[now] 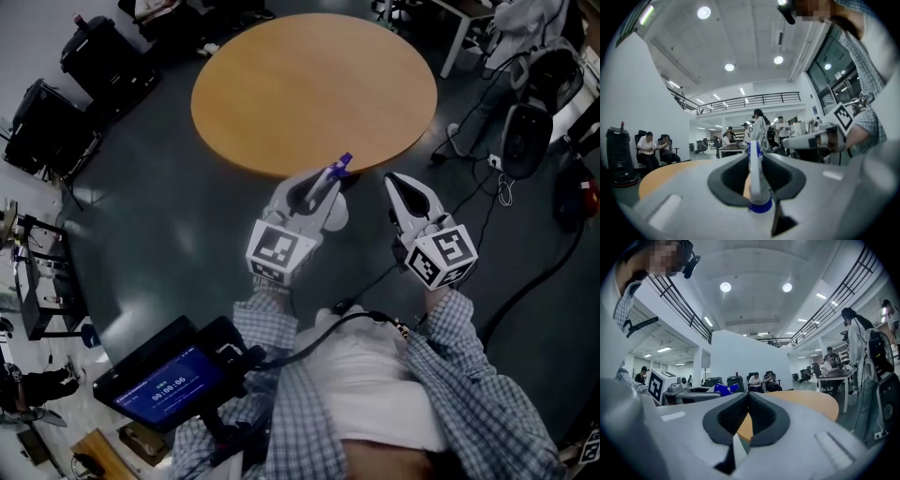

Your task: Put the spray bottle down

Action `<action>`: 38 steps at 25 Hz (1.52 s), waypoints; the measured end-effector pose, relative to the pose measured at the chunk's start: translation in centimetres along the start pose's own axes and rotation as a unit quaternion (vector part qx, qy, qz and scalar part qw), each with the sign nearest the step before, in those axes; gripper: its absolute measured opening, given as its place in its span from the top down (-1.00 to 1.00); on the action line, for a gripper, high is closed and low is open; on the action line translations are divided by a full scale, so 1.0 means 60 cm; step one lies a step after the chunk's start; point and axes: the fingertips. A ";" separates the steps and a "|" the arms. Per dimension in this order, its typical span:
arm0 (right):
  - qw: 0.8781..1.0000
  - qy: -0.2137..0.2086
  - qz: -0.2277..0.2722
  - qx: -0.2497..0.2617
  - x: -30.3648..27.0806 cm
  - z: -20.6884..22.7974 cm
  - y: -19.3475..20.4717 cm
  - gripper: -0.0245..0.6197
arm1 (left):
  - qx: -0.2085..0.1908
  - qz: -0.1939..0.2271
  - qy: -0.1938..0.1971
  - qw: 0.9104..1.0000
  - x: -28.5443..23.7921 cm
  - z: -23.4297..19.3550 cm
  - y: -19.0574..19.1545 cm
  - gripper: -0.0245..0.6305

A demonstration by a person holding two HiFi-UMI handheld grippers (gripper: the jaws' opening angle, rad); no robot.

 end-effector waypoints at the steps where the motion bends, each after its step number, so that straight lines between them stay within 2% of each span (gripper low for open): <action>1: 1.000 0.001 0.000 -0.001 0.000 0.001 0.000 0.94 | 0.000 -0.002 0.002 1.000 -0.004 0.003 0.002 0.66; 13: 1.000 -0.003 0.000 -0.008 0.007 0.000 0.005 0.94 | 0.017 -0.007 0.006 1.000 -0.007 0.023 0.004 0.66; 23: 1.000 -0.012 -0.009 -0.012 0.006 0.003 0.020 0.94 | -0.008 -0.011 0.015 1.000 -0.011 0.042 0.006 0.66; 38: 1.000 -0.021 -0.007 -0.020 -0.005 0.002 0.018 0.94 | -0.015 -0.016 0.018 1.000 -0.011 0.046 0.010 0.66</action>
Point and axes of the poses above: the fingertips, and each gripper's own axes: x backward along the fingers, z to its right, y out of its underside, and after that the axes turned 10 degrees about -y, right-handed
